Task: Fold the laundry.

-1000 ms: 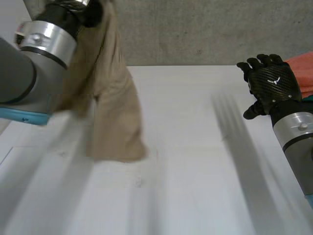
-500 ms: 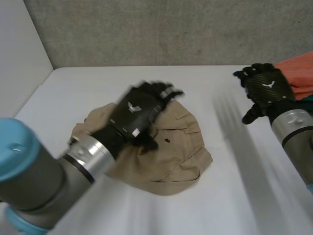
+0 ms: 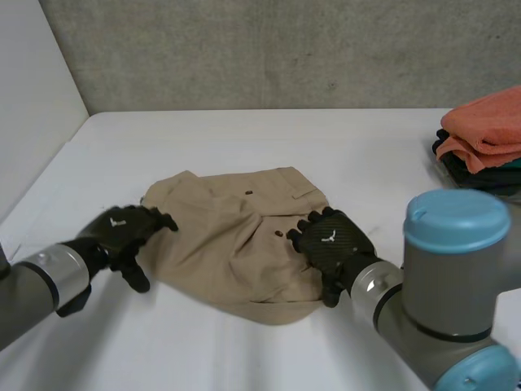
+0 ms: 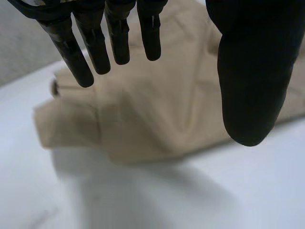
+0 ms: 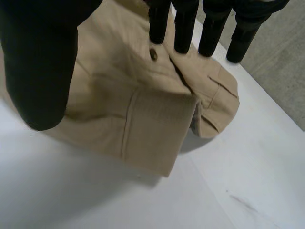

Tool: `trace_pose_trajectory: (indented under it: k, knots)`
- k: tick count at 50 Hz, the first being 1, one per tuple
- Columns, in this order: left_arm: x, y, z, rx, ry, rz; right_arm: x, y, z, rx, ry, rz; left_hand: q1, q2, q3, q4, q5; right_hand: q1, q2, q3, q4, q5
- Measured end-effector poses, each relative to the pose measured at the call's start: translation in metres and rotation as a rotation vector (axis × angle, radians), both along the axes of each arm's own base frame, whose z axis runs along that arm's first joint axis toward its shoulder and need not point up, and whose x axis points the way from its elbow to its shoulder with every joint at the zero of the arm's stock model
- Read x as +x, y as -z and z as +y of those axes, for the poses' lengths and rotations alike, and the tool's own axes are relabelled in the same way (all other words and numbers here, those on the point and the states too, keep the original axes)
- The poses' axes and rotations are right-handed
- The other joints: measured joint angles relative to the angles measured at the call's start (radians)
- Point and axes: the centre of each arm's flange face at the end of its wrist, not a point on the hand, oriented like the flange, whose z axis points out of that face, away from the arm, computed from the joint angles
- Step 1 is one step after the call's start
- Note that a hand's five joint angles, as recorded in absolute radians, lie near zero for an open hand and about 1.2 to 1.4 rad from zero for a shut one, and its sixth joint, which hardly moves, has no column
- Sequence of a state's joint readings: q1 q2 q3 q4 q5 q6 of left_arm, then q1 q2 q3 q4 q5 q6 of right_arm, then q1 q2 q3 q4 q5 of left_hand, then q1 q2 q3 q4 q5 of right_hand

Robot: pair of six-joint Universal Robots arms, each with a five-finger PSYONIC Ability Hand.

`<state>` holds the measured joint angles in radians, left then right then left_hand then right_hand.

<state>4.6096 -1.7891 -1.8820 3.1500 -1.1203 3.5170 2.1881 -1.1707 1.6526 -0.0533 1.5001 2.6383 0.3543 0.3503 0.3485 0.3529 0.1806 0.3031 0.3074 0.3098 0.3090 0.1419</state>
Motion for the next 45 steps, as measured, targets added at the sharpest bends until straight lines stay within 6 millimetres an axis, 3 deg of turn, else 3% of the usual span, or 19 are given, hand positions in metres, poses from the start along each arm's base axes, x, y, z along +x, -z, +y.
trace_pose_trajectory:
  k: [8,9,11,12,15,20,24,26,31,35,36,37,39,40,45]
  knots:
    - [-0.011,0.034,-0.011,-0.042,0.045,-0.035,0.005,0.018,-0.010,-0.103,0.035,0.012,0.040,0.042,0.044,0.038,0.039,0.747,0.802,0.790,0.794,0.771]
    - [-0.012,0.036,-0.013,-0.054,0.044,-0.038,0.005,0.018,-0.010,-0.106,0.036,0.010,0.282,0.247,0.249,0.247,0.245,0.769,0.828,0.817,0.822,0.798]
    - [-0.014,0.039,-0.017,-0.082,0.040,-0.045,0.006,0.018,-0.013,-0.133,0.046,-0.008,0.486,0.449,0.426,0.425,0.419,0.787,0.861,0.859,0.873,0.838]
    - [-0.015,0.040,-0.019,-0.099,0.037,-0.048,0.006,0.016,-0.015,-0.144,0.050,-0.017,0.770,0.714,0.696,0.699,0.689,0.787,0.861,0.861,0.878,0.838]
    - [-0.019,0.036,-0.024,-0.155,0.029,-0.051,0.006,0.010,-0.019,-0.174,0.061,-0.045,0.822,0.815,0.806,0.811,0.791,0.787,0.861,0.861,0.880,0.838]
    - [-0.025,0.015,-0.031,-0.271,0.013,-0.035,0.005,-0.022,-0.025,-0.238,0.081,-0.118,0.822,0.842,0.839,0.845,0.799,0.787,0.861,0.867,0.882,0.838]
    - [-0.028,-0.029,-0.037,-0.404,-0.023,0.024,0.004,-0.070,-0.028,-0.304,0.096,-0.209,0.822,0.842,0.839,0.846,0.799,0.787,0.861,0.873,0.885,0.838]
    - [-0.027,-0.061,-0.038,-0.481,-0.049,0.077,0.003,-0.097,-0.027,-0.338,0.101,-0.257,0.822,0.844,0.840,0.846,0.799,0.787,0.861,0.873,0.885,0.838]
    - [-0.020,-0.164,-0.026,-0.689,-0.100,0.291,-0.004,-0.175,-0.019,-0.431,0.092,-0.392,0.822,0.844,0.840,0.846,0.799,0.787,0.861,0.873,0.886,0.838]
    - [-0.015,-0.204,-0.014,-0.692,-0.093,0.416,-0.005,-0.204,-0.009,-0.437,0.057,-0.438,0.819,0.838,0.837,0.842,0.798,0.787,0.861,0.873,0.889,0.853]
    - [-0.015,-0.205,-0.012,-0.672,-0.089,0.428,-0.005,-0.205,-0.008,-0.433,0.054,-0.439,0.819,0.838,0.837,0.842,0.798,0.787,0.861,0.873,0.889,0.853]
    - [-0.016,-0.204,-0.011,-0.635,-0.084,0.440,-0.004,-0.203,-0.007,-0.414,0.047,-0.433,0.683,0.691,0.690,0.707,0.692,0.787,0.861,0.873,0.890,0.854]
    - [-0.020,-0.189,-0.008,-0.499,-0.074,0.445,0.000,-0.189,-0.009,-0.359,0.040,-0.405,0.214,0.290,0.297,0.287,0.285,0.787,0.861,0.873,0.891,0.854]
    - [-0.021,-0.179,-0.007,-0.447,-0.072,0.438,0.000,-0.184,-0.010,-0.343,0.041,-0.395,0.106,0.180,0.186,0.176,0.175,0.787,0.861,0.873,0.891,0.854]
    - [-0.026,-0.103,0.006,-0.106,-0.092,0.332,0.002,-0.137,-0.018,-0.245,0.069,-0.322,0.038,0.051,0.056,0.040,0.036,0.787,0.861,0.873,0.892,0.854]
